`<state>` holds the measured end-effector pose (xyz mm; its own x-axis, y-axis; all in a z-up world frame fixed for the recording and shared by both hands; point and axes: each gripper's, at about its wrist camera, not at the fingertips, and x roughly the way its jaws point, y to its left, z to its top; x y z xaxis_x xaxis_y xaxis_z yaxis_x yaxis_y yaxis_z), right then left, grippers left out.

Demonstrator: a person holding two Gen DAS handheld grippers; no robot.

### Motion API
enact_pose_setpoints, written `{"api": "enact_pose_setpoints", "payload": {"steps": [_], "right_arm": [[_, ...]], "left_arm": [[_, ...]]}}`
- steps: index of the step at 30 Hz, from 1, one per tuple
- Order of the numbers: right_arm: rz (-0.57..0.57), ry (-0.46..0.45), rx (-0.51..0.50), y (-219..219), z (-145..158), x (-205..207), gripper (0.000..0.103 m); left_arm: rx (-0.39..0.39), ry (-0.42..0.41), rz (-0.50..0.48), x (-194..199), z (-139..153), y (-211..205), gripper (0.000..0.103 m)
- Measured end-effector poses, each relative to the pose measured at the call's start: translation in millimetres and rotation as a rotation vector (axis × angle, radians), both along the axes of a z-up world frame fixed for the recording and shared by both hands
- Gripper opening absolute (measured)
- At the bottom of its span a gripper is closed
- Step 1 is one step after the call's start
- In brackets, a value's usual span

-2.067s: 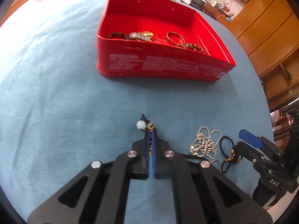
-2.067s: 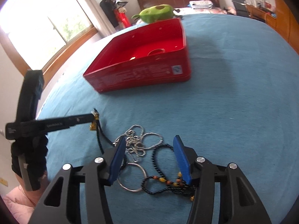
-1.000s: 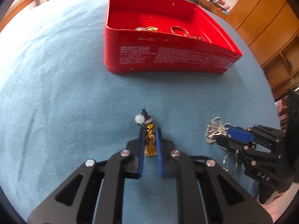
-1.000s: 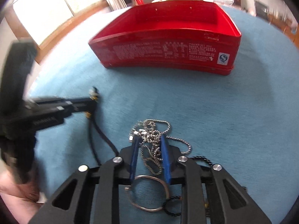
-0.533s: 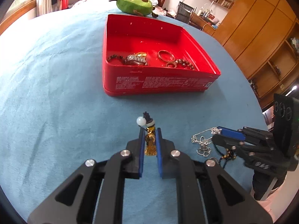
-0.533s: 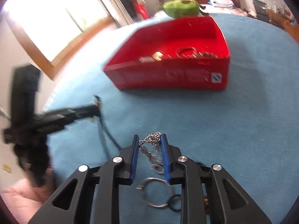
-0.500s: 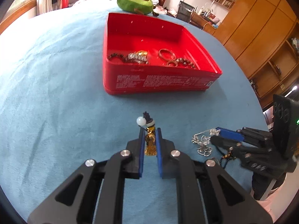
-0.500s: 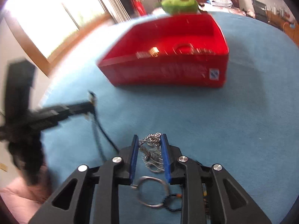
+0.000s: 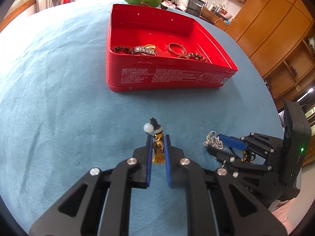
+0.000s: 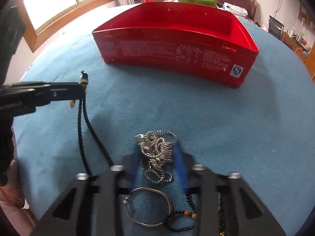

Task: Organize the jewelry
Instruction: 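Grasp the gold pendant on black cord with the left tool while the right tool grasps the silver chain, then lower the pendant cord and silver chain into the red tin and open both tools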

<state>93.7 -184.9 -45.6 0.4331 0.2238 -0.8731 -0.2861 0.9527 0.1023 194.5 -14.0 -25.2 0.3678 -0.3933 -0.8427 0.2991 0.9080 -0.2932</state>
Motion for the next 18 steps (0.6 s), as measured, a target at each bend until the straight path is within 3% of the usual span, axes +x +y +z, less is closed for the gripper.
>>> {"api": "enact_pose_setpoints", "payload": {"steps": [2, 7, 18], "right_arm": [[0.004, -0.002, 0.013, -1.4, 0.6, 0.0, 0.018], [0.008, 0.019, 0.168, -21.1, 10.6, -0.8, 0.016], [-0.017, -0.118, 0.243, -45.3, 88.8, -5.4, 0.015]], "left_arm": [[-0.001, 0.000, 0.000, -0.5, 0.5, 0.4, 0.010], [-0.005, -0.005, -0.006, -2.4, 4.6, 0.4, 0.010], [-0.030, -0.082, -0.021, -10.3, 43.5, -2.9, 0.010]]}}
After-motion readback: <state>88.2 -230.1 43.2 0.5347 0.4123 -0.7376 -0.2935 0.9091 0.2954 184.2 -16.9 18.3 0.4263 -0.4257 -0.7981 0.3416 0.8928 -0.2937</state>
